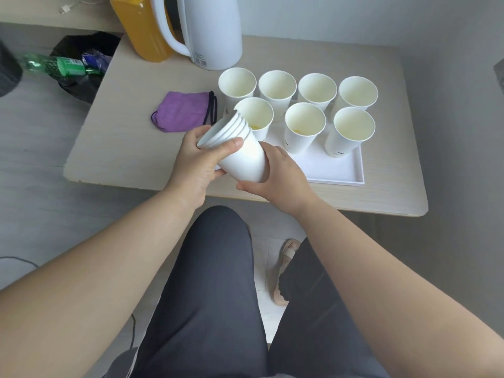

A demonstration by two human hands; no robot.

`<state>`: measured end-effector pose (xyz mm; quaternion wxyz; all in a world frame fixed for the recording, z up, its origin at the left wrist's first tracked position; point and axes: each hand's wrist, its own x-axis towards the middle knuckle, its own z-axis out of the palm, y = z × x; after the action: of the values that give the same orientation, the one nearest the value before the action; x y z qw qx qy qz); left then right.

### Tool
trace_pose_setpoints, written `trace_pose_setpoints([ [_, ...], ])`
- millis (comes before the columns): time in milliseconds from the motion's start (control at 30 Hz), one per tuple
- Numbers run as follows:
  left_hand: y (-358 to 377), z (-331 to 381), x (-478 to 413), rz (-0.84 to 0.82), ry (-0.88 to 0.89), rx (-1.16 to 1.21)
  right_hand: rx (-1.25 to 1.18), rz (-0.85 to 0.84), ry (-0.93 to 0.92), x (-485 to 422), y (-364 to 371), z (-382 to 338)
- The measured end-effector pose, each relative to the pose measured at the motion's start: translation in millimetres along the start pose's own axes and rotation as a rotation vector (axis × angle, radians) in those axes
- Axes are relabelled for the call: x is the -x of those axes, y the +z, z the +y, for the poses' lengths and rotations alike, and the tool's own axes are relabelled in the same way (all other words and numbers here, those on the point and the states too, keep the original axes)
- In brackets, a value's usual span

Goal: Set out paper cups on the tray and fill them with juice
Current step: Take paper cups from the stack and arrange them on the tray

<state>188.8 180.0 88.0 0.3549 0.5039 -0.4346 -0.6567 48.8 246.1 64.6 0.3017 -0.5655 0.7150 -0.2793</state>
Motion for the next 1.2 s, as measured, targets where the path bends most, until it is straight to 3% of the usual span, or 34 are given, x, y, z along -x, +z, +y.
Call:
trace_pose_setpoints([
  [200,-25,25,-12,0.077,0.013,0.103,-0.021,-0.019,0.026,1,2,16],
  [400,-46,35,-22,0.143,0.004,0.188,-0.452,-0.042,0.224,1,1,35],
  [533,-56,27,-24,0.155,-0.009,0.215,-0.569,-0.031,0.244,-18,5,38],
  [1200,-62,20,-31,0.105,-0.001,0.19,-0.641,-0.109,0.125,-35,25,41],
])
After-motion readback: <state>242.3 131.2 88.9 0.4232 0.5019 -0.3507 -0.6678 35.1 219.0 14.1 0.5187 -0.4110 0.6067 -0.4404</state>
